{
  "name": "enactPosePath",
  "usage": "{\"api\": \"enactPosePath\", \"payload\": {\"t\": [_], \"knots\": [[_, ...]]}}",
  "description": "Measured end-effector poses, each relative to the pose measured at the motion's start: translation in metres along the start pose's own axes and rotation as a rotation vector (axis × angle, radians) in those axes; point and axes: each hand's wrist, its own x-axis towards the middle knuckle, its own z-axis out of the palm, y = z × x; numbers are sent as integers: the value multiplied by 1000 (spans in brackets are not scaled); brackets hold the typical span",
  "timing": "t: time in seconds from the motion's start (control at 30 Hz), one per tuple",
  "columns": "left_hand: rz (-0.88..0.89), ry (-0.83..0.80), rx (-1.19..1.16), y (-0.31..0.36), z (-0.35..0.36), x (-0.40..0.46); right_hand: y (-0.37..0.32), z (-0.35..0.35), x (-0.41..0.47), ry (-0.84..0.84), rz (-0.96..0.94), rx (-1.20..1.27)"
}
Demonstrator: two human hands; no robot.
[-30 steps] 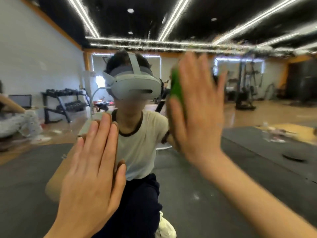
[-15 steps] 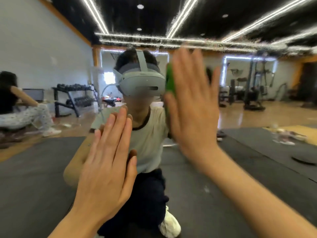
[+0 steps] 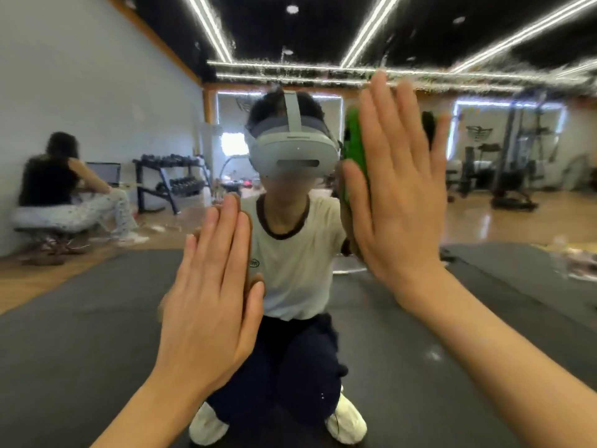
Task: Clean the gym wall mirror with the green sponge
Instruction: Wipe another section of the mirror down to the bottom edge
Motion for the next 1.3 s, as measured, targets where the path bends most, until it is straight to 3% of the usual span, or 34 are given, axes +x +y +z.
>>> {"api": "enactPosePath", "payload": {"t": [0.13,0.23,0.3,0.4,0.47,0.53,0.63,0.73,0.77,0.83,0.93,1.0,1.1,1.2,1.3], "knots": [[2,8,1,0,-2,2,-29,-19,-139,-300,-392,-66],[-6,-20,-5,-1,-4,1,-23,-22,-136,-338,-517,-77],[-1,-37,-7,-2,-6,0,-23,-12,-80,-221,-395,-64],[30,-49,-14,-7,-14,0,-25,7,6,-41,-39,63],[41,-50,-18,-15,-20,-3,-36,15,14,30,31,44],[19,-27,-7,-27,-25,-8,-54,15,-33,-48,-103,8],[-39,3,29,-48,-29,-18,-71,-3,-133,-310,-406,-13],[-31,-1,43,-60,-26,-23,-61,-4,-126,-349,-537,46],[-23,2,44,-60,-25,-24,-58,1,-99,-264,-497,22],[-14,21,45,-60,-22,-24,-52,14,-29,-96,-243,43],[-9,35,44,-61,-21,-24,-60,27,29,32,-1,127],[-13,33,43,-61,-21,-24,-77,26,0,-24,-87,74],[-24,30,24,-61,-22,-24,-100,17,-106,-278,-343,-4],[-17,7,-1,-61,-27,-24,-96,6,-158,-366,-509,-74],[-47,26,-21,-68,-35,-29,-102,11,-94,-262,-374,47]]}}
